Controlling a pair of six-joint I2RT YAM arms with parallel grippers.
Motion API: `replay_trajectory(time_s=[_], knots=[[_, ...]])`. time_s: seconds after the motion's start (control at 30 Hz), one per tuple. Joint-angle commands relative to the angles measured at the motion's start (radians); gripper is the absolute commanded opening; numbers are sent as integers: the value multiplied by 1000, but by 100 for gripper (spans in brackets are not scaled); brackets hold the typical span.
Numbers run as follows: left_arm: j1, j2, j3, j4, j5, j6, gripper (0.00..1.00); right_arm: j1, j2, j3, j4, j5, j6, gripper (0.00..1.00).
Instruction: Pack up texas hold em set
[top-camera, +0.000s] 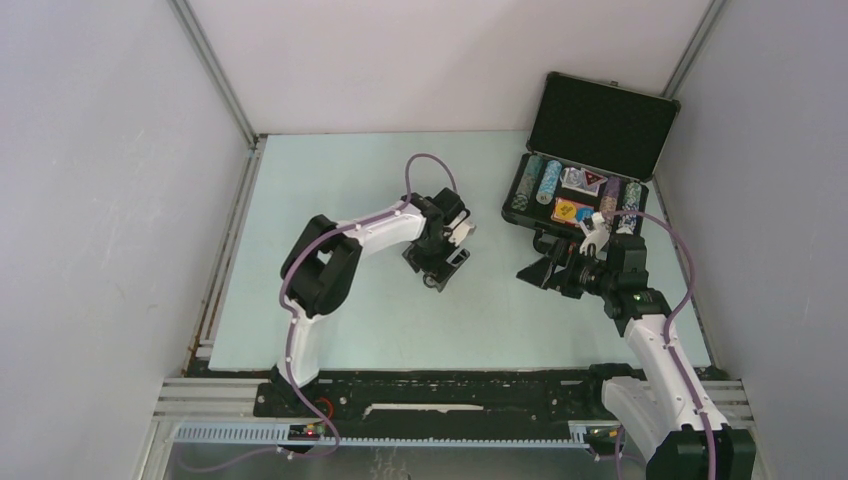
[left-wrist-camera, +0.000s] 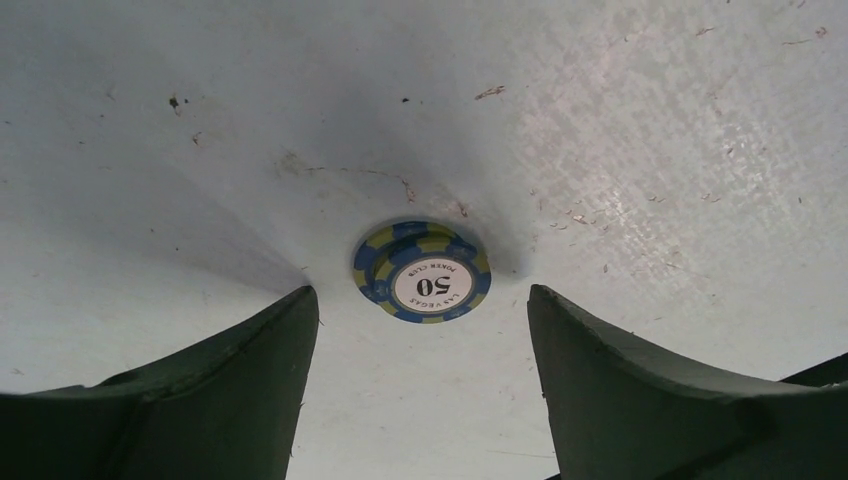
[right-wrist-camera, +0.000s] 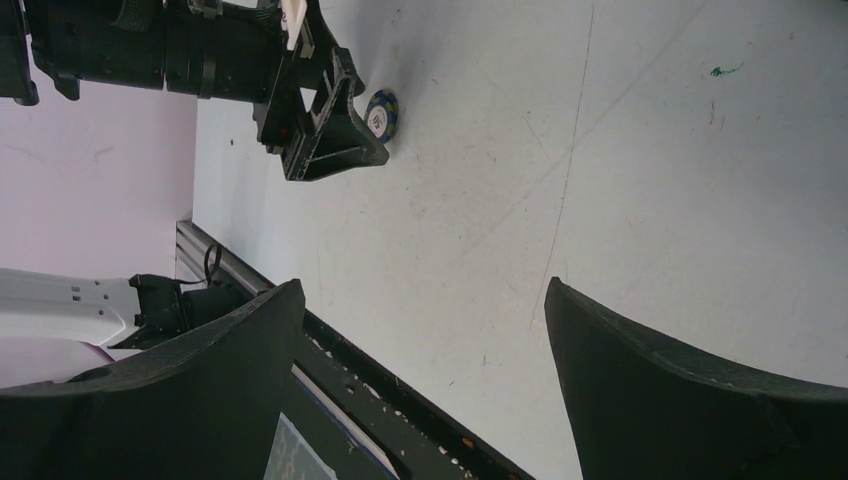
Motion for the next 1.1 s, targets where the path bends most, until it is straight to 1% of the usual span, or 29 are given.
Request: replay_trajectory(time_s=[0.0, 0.13, 0.3, 0.5, 0.6, 0.73, 0.83, 0.97, 1.07], knots=[[-12, 30, 34, -22, -41, -7, 82, -5, 0, -3, 36, -20, -17, 100], [-26, 37, 41, -26, -65, -13, 79, -5, 0, -5, 39, -23, -14, 100], [-44, 40, 37, -31, -108, -23, 70, -5, 3, -5, 39, -20, -14, 100], [-53, 31, 20, -26, -147, -22, 64, -5, 9, -5, 41, -18, -15, 100], [-53, 20, 9, -11, -121, -23, 64, -5, 9, -5, 41, -13, -16, 100], [-53, 32, 24, -3, -92, -23, 60, -5, 15, -5, 41, -9, -16, 100], [-53, 35, 25, -2, -88, -23, 55, -5, 18, -5, 39, -10, -16, 100], [-53, 37, 22, 2, -93, -22, 54, -5, 18, -5, 41, -7, -16, 100], [-53, 31, 16, 3, -100, -23, 50, -5, 20, -5, 42, -7, -16, 100]])
